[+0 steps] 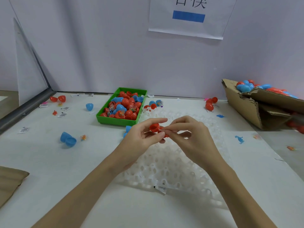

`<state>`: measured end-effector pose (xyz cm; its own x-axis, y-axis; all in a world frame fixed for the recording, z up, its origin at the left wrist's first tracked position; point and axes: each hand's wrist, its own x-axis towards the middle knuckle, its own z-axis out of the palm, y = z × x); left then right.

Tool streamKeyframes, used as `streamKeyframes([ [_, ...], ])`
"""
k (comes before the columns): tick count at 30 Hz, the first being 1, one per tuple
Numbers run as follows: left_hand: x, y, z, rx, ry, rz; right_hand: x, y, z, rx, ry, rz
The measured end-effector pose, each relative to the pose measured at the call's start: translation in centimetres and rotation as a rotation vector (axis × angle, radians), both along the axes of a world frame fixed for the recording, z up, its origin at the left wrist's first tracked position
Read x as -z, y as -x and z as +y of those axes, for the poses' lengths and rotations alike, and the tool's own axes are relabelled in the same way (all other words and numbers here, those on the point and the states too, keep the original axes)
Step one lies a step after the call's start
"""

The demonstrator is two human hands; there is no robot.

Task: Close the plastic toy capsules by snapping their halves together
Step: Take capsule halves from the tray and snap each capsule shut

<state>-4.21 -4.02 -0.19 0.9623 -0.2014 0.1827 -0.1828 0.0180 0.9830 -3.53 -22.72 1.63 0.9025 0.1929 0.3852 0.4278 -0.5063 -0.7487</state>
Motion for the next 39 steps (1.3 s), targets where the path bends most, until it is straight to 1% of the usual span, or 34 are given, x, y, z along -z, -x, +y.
streamKeyframes([
  [4,0.2,0.1,-0.3,-0.031,-0.004,-0.062,-0.4,0.2,-0.5,-0.074,-0.277,0.237],
  [7,0.3,0.0,-0.5,-0.051,-0.019,-0.069,-0.3,0.5,-0.3,-0.093,-0.376,0.282],
  [10,0.2,0.0,-0.4,-0.080,0.012,-0.053,-0.3,0.6,0.0,-0.052,-0.297,0.153],
  [12,0.3,-0.1,-0.3,-0.076,0.061,-0.014,-0.2,0.5,0.3,-0.067,-0.229,0.067],
  [15,0.2,-0.2,-0.2,-0.042,0.202,0.095,-0.3,0.3,0.3,-0.090,-0.194,0.066],
  [17,-0.1,-0.4,-0.1,-0.016,0.345,0.181,-0.4,0.2,0.2,-0.146,-0.154,0.071],
  [19,-0.4,-0.6,0.0,0.009,0.437,0.235,-0.5,0.4,0.3,-0.196,-0.118,0.059],
  [21,-0.4,-0.6,0.0,0.028,0.445,0.237,-0.3,0.5,0.6,-0.166,-0.105,0.003],
  [23,-0.3,-0.4,-0.3,0.033,0.436,0.205,-0.2,0.7,1.0,-0.158,-0.179,0.000],
  [26,-0.3,-0.2,-0.6,0.030,0.443,0.184,-0.4,0.9,1.1,-0.247,-0.417,0.169],
  [28,-0.4,-0.3,-0.5,0.030,0.445,0.204,-0.4,0.8,0.9,-0.265,-0.481,0.230],
  [30,-0.2,-0.3,-0.4,0.003,0.439,0.213,-0.2,0.8,1.0,-0.217,-0.449,0.217],
  [33,0.0,-0.3,-0.6,-0.069,0.442,0.202,0.5,0.9,1.7,-0.097,-0.272,0.040],
  [35,0.0,-0.5,-0.5,-0.084,0.453,0.197,1.0,1.0,2.0,-0.066,-0.194,-0.062],
  [37,-0.2,-0.8,0.0,-0.061,0.442,0.177,1.1,0.9,2.0,-0.037,-0.179,-0.107],
  [39,-0.2,-0.7,0.2,-0.027,0.406,0.140,1.1,0.6,1.6,-0.005,-0.206,-0.109],
])
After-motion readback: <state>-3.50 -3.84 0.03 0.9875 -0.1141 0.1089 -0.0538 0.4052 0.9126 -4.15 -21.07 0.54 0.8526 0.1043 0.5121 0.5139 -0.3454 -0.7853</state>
